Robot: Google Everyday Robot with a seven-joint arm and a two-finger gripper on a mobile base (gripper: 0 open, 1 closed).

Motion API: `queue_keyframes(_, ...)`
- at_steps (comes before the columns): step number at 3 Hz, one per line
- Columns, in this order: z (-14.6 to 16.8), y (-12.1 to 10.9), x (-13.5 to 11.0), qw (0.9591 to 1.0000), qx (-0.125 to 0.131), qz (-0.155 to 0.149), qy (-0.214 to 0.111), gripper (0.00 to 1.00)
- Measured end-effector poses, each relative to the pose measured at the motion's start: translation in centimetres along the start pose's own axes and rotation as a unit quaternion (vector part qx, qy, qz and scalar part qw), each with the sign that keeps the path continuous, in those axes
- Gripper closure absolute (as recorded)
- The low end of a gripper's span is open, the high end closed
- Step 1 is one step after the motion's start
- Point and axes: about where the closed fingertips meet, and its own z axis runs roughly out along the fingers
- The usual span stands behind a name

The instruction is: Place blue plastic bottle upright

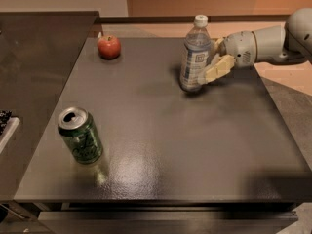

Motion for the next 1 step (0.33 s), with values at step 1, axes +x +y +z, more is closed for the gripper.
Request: queue_keyframes(1,0.01,0.0,0.0,1.0,0.0,0.0,0.0,0.0)
